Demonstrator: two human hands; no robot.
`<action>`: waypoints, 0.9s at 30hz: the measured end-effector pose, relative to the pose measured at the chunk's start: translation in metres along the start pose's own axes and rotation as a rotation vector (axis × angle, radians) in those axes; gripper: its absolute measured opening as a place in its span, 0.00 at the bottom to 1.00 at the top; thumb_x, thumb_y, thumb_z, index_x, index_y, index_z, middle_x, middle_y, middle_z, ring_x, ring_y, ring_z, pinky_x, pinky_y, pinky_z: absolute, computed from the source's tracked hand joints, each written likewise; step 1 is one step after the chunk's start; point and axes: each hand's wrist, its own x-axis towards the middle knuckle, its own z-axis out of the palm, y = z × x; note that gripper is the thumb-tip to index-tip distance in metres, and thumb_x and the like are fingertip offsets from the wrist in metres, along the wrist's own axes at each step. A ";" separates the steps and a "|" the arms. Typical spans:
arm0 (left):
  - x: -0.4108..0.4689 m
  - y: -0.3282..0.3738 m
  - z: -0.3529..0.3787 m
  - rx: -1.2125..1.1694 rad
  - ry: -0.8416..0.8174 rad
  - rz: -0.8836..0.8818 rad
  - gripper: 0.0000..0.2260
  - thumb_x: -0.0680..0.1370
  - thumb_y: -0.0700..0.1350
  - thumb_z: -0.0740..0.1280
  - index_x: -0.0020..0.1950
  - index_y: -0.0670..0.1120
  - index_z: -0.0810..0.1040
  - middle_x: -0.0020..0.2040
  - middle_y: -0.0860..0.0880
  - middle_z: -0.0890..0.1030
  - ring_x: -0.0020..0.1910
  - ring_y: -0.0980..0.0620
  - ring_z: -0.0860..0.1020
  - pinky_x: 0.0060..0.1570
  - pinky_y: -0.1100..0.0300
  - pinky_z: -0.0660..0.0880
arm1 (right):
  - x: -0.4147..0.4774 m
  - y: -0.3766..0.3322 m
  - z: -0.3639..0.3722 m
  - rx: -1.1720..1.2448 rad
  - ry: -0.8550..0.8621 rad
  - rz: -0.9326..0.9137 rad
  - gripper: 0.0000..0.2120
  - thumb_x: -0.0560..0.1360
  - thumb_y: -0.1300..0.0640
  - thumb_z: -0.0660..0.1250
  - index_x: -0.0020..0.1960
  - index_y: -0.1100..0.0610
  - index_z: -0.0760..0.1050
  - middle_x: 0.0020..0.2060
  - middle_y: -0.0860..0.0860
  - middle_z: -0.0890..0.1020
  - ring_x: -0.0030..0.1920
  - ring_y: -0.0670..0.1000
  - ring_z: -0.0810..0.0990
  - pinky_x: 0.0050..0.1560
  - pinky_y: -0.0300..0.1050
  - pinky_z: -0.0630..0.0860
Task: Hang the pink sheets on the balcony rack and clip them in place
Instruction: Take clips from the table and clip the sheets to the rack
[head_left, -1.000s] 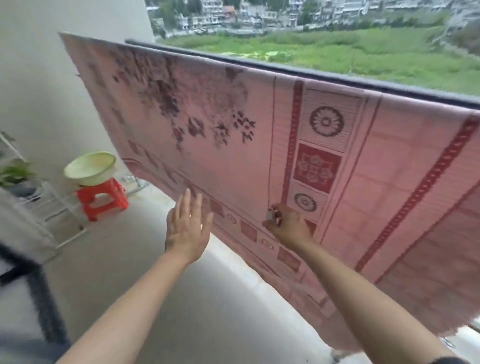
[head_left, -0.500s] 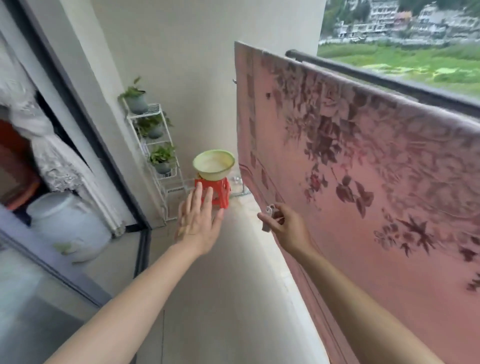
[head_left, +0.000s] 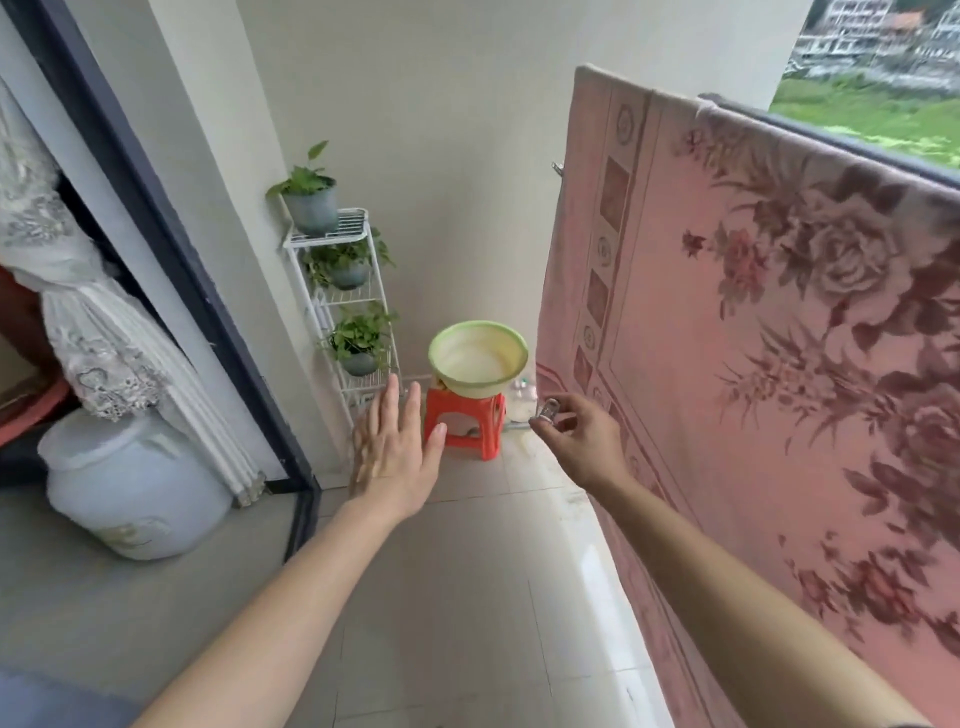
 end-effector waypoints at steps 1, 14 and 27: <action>0.022 -0.001 0.004 -0.005 -0.021 0.004 0.30 0.82 0.61 0.46 0.80 0.49 0.46 0.80 0.47 0.40 0.79 0.46 0.44 0.76 0.43 0.48 | 0.020 0.001 0.004 -0.015 0.007 0.007 0.13 0.72 0.52 0.75 0.55 0.54 0.81 0.41 0.39 0.79 0.36 0.35 0.77 0.33 0.23 0.68; 0.208 0.096 0.061 -0.048 -0.124 0.179 0.29 0.82 0.61 0.47 0.80 0.49 0.47 0.80 0.48 0.42 0.79 0.47 0.44 0.75 0.46 0.45 | 0.181 0.066 -0.060 0.009 0.166 0.072 0.11 0.72 0.51 0.74 0.53 0.50 0.80 0.44 0.44 0.82 0.42 0.42 0.80 0.46 0.43 0.77; 0.430 0.184 0.121 -0.097 -0.304 0.153 0.36 0.80 0.60 0.57 0.80 0.50 0.41 0.80 0.49 0.41 0.79 0.47 0.43 0.75 0.47 0.47 | 0.431 0.104 -0.107 -0.014 0.082 0.127 0.11 0.76 0.48 0.71 0.55 0.52 0.78 0.44 0.42 0.83 0.43 0.45 0.82 0.39 0.39 0.71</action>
